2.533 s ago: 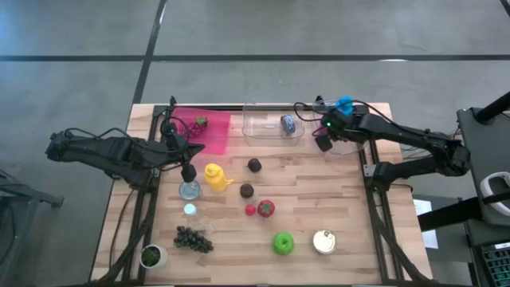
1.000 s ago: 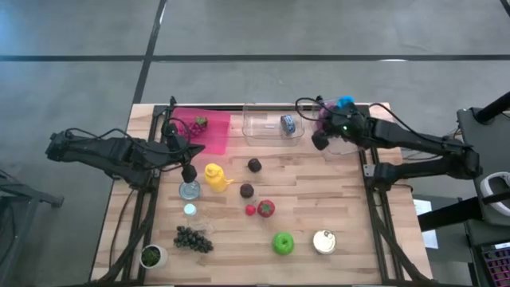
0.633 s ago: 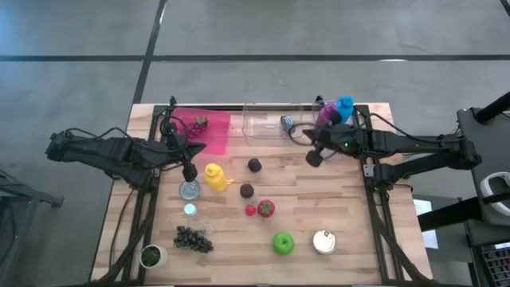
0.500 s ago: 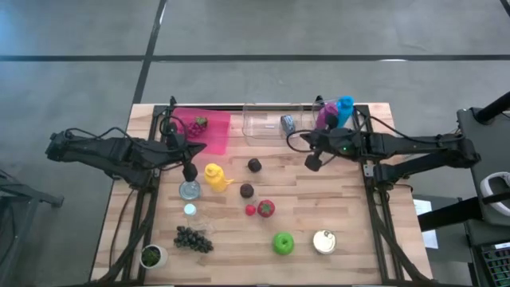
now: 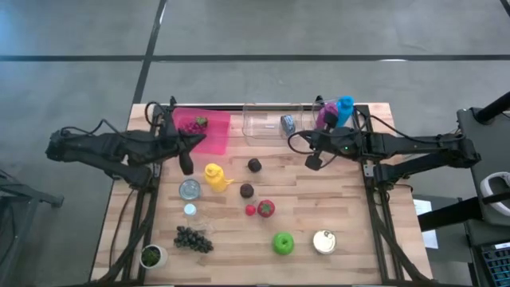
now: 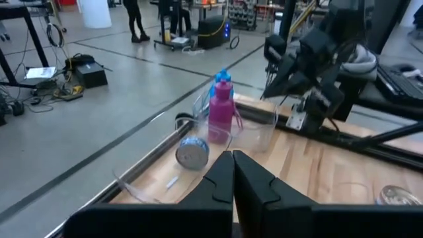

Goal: Pick & Place Food Item
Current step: Put the yellow water bottle into the right transparent bin

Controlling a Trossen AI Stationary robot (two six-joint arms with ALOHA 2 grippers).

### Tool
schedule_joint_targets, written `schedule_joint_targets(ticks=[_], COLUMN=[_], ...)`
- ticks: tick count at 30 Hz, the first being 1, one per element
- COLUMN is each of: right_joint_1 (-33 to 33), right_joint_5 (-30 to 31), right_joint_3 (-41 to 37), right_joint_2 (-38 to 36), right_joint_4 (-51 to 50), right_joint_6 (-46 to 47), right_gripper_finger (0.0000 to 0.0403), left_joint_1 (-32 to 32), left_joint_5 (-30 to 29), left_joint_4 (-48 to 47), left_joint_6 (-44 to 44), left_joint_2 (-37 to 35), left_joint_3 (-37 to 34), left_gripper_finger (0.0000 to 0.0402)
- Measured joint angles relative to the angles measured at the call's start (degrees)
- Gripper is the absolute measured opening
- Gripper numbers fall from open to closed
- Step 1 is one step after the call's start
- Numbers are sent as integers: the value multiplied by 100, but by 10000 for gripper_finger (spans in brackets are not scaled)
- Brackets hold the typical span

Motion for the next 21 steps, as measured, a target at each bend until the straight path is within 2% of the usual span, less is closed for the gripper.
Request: schedule_joint_targets(ticks=[6, 15, 21], right_joint_1=[0, -2, -1], right_joint_5=[-4, -4, -7], right_joint_3=[0, 0, -39], right_joint_2=[0, 0, 1], right_joint_4=[-14, -101, -103], right_joint_6=[84, 105, 144], right_gripper_finger=[8, 8, 8], left_joint_1=[-6, -9, -9], left_joint_5=[17, 2, 356], left_joint_4=[-956, -3554, -5262], left_joint_6=[-638, -2658, -4163], left_joint_2=[334, 1092, 1364], left_joint_3=[481, 1675, 2123], left_gripper_finger=[1, 0, 0])
